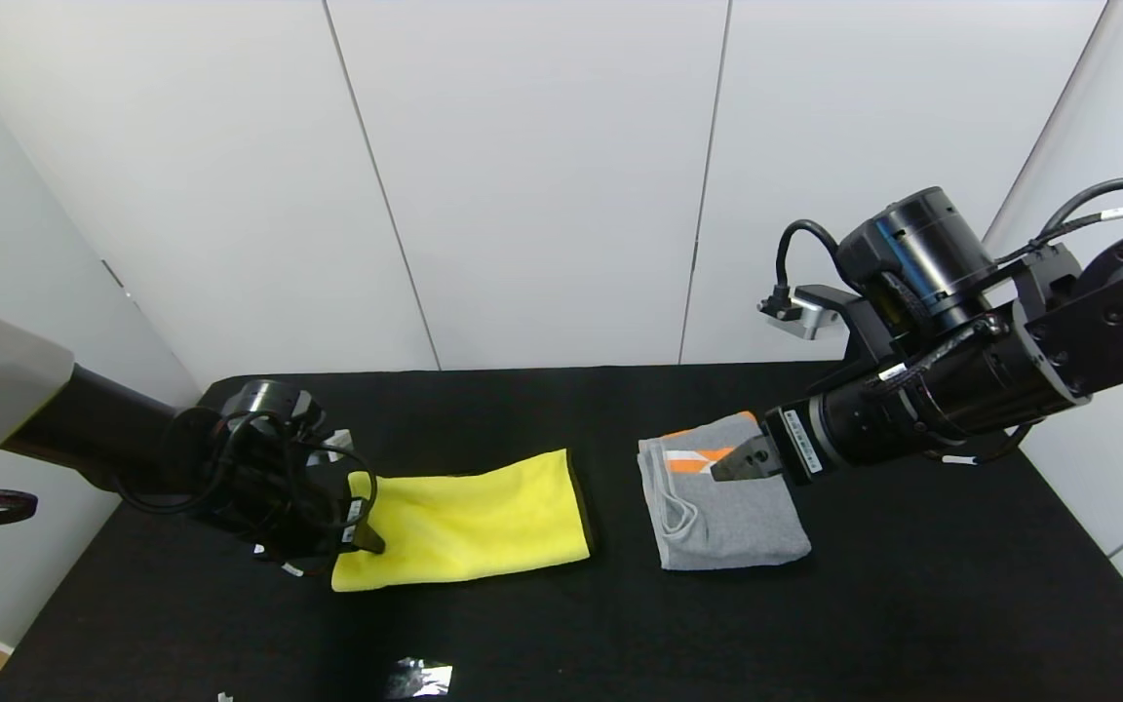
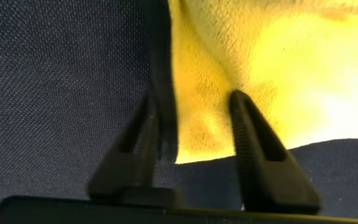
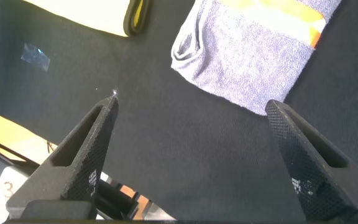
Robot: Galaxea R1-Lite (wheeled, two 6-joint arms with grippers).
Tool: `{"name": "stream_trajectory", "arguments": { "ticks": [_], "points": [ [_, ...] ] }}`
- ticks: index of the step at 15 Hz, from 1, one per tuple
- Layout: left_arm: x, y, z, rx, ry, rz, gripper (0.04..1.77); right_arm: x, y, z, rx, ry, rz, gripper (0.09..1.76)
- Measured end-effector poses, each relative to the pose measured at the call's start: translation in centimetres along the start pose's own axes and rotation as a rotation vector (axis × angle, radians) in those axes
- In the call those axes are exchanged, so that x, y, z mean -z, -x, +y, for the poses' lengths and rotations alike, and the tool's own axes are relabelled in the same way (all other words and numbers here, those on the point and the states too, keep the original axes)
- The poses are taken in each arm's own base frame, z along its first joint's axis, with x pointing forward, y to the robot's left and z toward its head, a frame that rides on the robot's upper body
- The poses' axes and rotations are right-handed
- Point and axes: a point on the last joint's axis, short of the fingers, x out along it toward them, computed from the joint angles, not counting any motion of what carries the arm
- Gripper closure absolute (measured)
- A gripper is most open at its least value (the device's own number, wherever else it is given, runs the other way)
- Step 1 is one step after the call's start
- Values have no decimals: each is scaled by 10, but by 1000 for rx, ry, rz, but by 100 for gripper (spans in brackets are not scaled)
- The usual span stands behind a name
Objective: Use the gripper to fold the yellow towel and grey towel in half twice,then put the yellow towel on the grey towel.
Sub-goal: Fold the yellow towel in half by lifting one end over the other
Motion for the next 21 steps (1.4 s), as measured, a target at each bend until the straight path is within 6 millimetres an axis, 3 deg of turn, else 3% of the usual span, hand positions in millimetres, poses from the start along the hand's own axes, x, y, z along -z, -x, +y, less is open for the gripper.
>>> {"name": "stream_trajectory", "arguments": {
  "ticks": [1, 10, 14, 21],
  "points": [
    [0, 0, 0, 1, -3, 0, 172, 0, 0, 0, -2, 0, 2, 14],
    [-2, 6, -2, -13, -17, -17, 168, 1, 0, 0, -3, 0, 2, 14],
    [-2, 15, 2, -100, -94, -26, 168, 1, 1, 0, -4, 1, 2, 14],
    [0, 41, 39, -274, -206, -8, 168, 2, 4, 1, -5, 1, -2, 14]
  ]
}}
